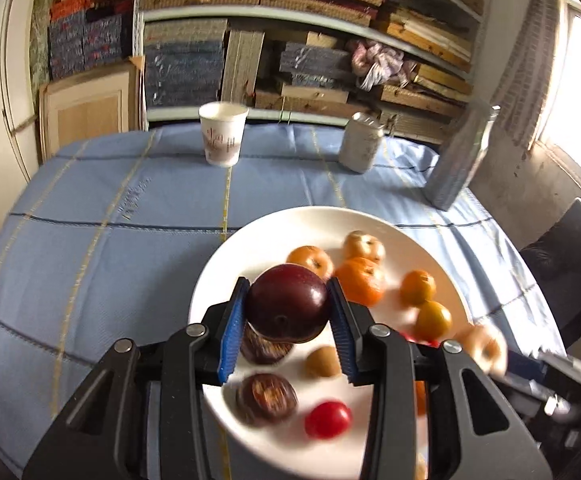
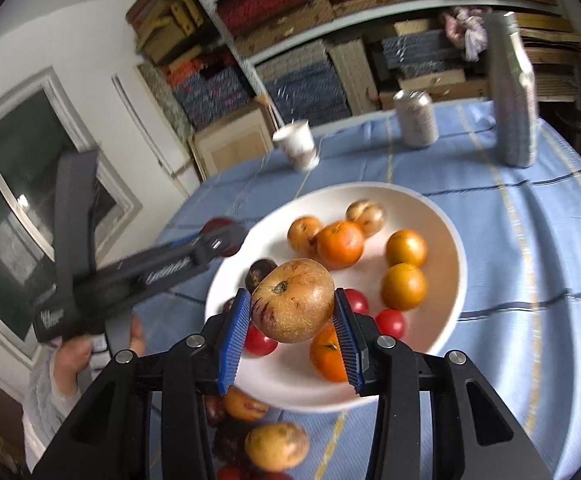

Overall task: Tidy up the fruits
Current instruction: 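Carry the plum and the pale fruit over the white plate with both tools, then open both tools to drop the fruits onto the plate, then withdraw both tools and grasp a dark brown cracked fruit with the left tool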

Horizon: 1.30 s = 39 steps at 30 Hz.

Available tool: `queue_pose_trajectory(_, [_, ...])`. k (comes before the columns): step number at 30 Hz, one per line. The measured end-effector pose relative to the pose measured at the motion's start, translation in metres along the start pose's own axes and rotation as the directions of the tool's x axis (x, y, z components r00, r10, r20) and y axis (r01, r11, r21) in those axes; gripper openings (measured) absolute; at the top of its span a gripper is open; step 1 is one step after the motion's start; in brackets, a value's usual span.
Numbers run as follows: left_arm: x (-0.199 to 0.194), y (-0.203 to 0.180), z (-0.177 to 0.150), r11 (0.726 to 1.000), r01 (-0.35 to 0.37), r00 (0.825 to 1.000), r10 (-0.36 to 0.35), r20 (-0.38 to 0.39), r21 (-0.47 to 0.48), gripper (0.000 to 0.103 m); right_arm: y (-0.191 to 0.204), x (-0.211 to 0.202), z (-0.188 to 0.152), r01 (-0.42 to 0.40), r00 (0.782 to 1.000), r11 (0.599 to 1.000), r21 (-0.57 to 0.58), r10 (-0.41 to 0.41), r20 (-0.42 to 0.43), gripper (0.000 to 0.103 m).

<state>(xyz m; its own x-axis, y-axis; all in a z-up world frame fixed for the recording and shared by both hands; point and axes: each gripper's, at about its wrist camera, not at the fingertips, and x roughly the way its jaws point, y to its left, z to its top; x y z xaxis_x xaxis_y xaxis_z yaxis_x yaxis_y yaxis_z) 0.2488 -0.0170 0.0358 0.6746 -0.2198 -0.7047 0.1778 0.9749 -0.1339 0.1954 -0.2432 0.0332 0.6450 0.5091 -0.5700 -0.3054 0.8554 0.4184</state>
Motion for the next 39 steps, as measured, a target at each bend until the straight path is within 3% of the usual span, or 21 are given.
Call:
queue_pose_trajectory(4, [0.031, 0.013, 0.006, 1.000, 0.012, 0.999, -0.013, -0.037, -0.018, 0.038, 0.002, 0.028, -0.001, 0.009, 0.999, 1.000, -0.022, -0.010, -0.046, 0.043])
queue_pose_trajectory(8, [0.046, 0.022, 0.008, 0.999, 0.026, 0.999, -0.028, -0.044, -0.034, 0.038, 0.003, 0.037, -0.001, 0.062, 0.997, 0.996, -0.062, -0.064, -0.036, 0.045])
queue_pose_trajectory(14, [0.057, 0.023, 0.005, 0.999, 0.043, 0.997, -0.045, -0.065, -0.032, 0.042, -0.002, 0.030, 0.000, 0.026, 0.999, 0.999, -0.031, -0.027, -0.017, 0.046])
queue_pose_trajectory(17, [0.045, 0.025, 0.006, 0.998, 0.041, 0.999, -0.042, -0.030, -0.045, 0.061, -0.001, 0.019, 0.003, 0.020, 1.000, 0.999, -0.032, -0.020, 0.012, 0.048])
queue_pose_trajectory(21, [0.024, 0.027, 0.007, 0.996, 0.062, 0.998, -0.062, 0.003, -0.058, 0.069, 0.002, -0.004, 0.004, 0.020, 0.998, 0.999, -0.036, -0.018, 0.062, 0.062])
queue_pose_trajectory(22, [0.018, 0.027, 0.006, 0.996, 0.060, 0.998, -0.059, 0.009, -0.062, 0.080, 0.003, -0.014, 0.003, 0.026, 0.996, 0.999, -0.038, -0.022, 0.088, 0.063])
queue_pose_trajectory(24, [0.004, 0.029, 0.001, 0.995, 0.053, 0.998, -0.050, 0.037, -0.079, 0.091, 0.007, -0.031, -0.001, 0.038, 0.991, 0.998, -0.046, -0.032, 0.133, 0.066])
queue_pose_trajectory(26, [-0.010, 0.027, -0.004, 0.996, 0.034, 0.998, -0.031, 0.050, -0.078, 0.091, 0.010, -0.046, -0.008, 0.061, 0.984, 0.997, -0.052, -0.051, 0.173, 0.073])
queue_pose_trajectory(31, [-0.040, 0.019, -0.023, 0.999, -0.009, 0.998, 0.012, 0.055, -0.054, 0.092, 0.000, -0.072, -0.034, 0.082, 0.971, 0.997, -0.014, -0.076, 0.226, 0.080])
queue_pose_trajectory(36, [-0.073, 0.019, -0.074, 0.998, -0.051, 0.996, 0.053, 0.065, -0.033, 0.095, -0.021, -0.088, -0.061, 0.070, 0.969, 0.995, 0.069, -0.084, 0.232, 0.085])
queue_pose_trajectory(39, [-0.087, 0.020, -0.101, 0.996, -0.084, 0.994, 0.085, 0.068, -0.023, 0.095, -0.024, -0.094, -0.073, 0.083, 0.966, 0.993, 0.081, -0.100, 0.240, 0.094])
